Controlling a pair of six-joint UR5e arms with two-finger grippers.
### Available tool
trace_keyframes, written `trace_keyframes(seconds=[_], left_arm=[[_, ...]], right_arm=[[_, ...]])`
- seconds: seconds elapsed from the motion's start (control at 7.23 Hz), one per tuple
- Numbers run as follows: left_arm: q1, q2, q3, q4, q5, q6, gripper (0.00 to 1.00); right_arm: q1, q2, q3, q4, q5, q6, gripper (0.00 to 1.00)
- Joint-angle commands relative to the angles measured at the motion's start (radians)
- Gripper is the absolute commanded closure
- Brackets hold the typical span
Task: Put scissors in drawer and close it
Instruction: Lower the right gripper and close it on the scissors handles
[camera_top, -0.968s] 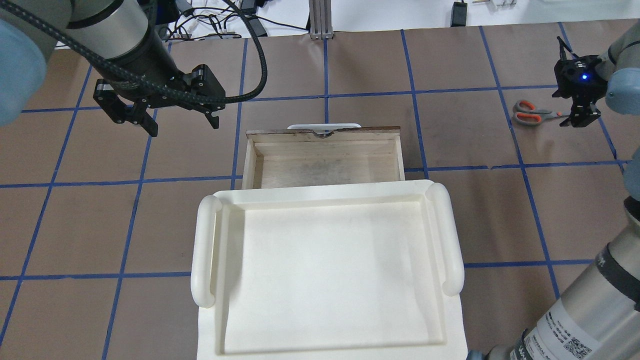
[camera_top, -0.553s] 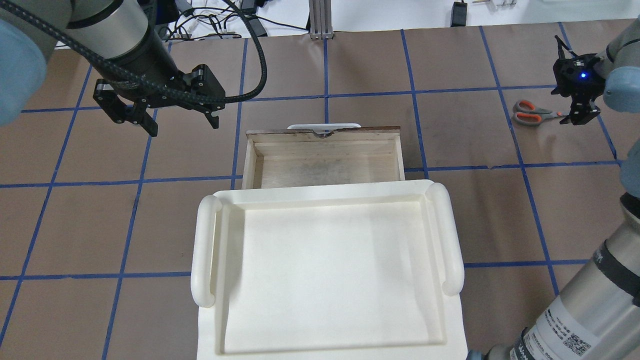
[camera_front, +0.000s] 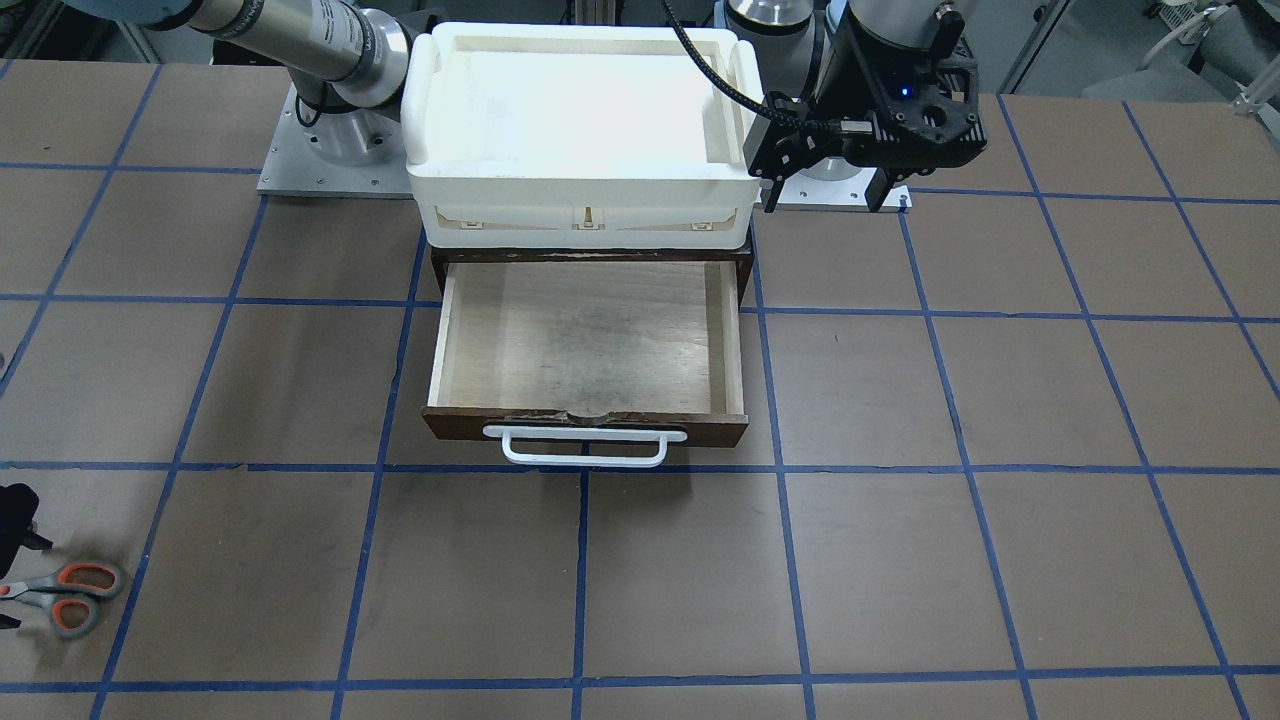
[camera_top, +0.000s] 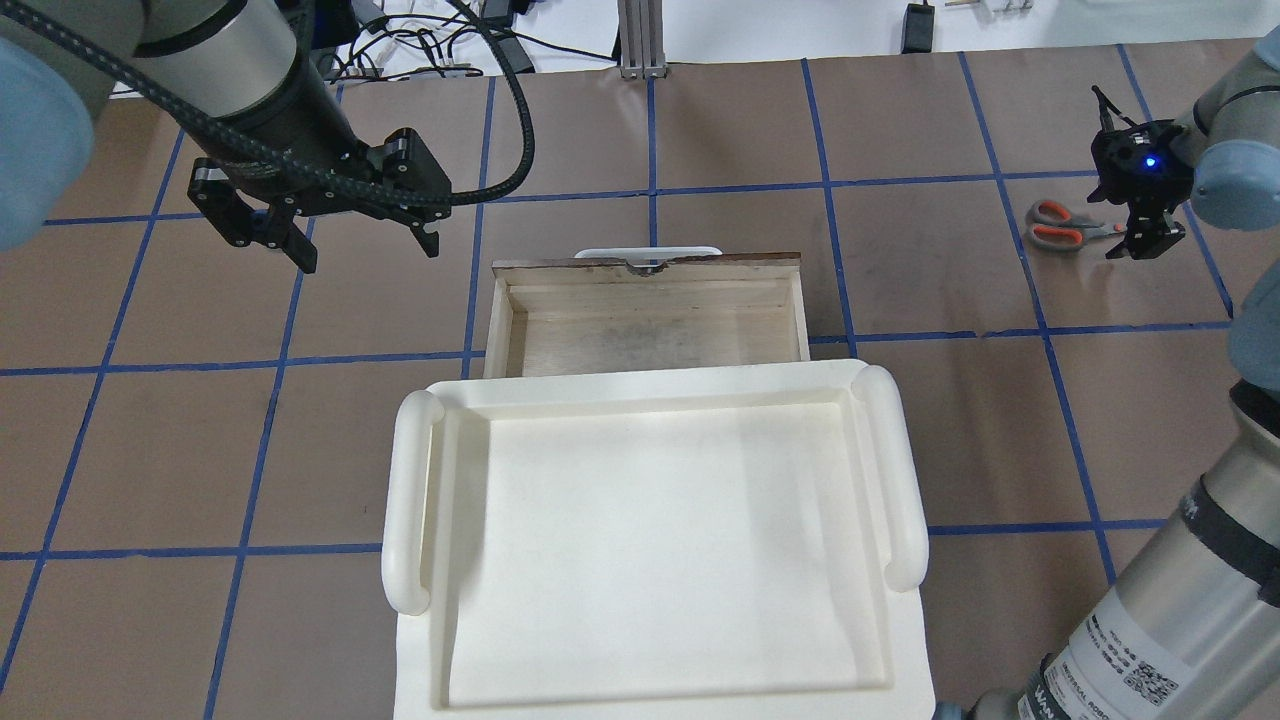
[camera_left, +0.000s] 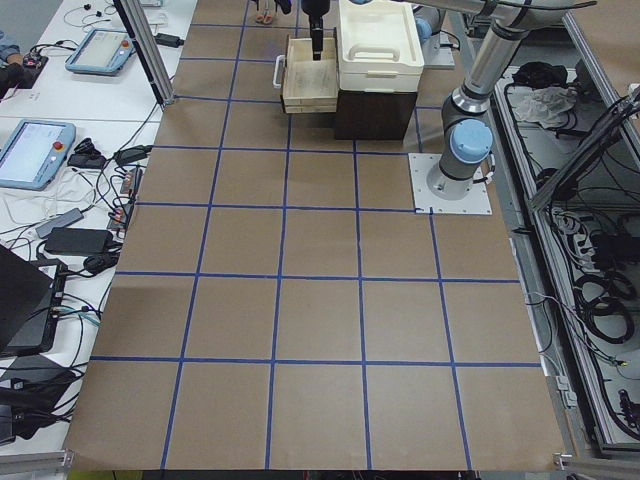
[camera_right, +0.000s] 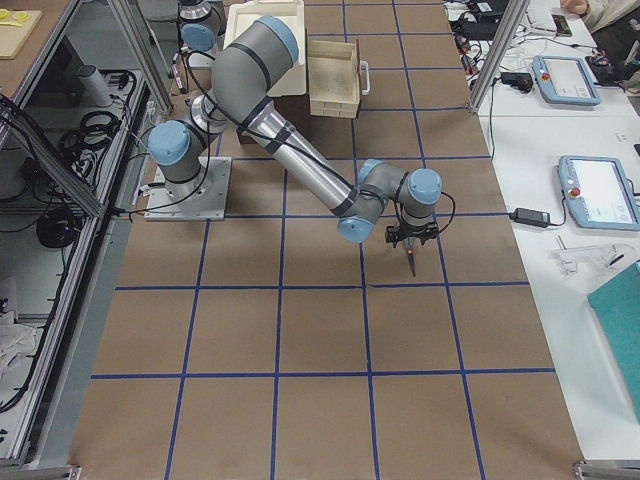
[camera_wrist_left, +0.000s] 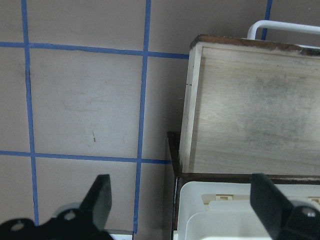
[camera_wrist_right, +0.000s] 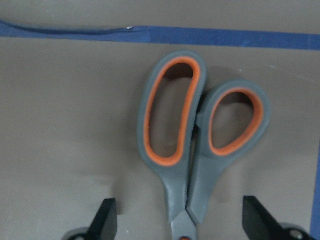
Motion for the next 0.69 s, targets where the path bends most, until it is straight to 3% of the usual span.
trace_keyframes(seconds=[0.0, 0.28, 0.41, 0.55], left_arm=[[0.001, -0.001, 0.000, 0.001, 0.004, 0.000, 0.00], [0.000, 0.001, 0.000, -0.001, 0.005, 0.000, 0.00], [0.000, 0.001, 0.000, -0.001, 0.007, 0.000, 0.00], [0.000, 0.001, 0.000, -0.001, 0.007, 0.000, 0.00]], right_arm=[[0.001, 0.004, -0.001, 0.035, -0.007, 0.003, 0.13], [0.002, 0.004, -0.001, 0.036, -0.012, 0.003, 0.16], [0.004, 0.003, -0.001, 0.048, -0.025, 0.001, 0.40], [0.008, 0.003, -0.003, 0.047, -0.032, 0.001, 0.88]])
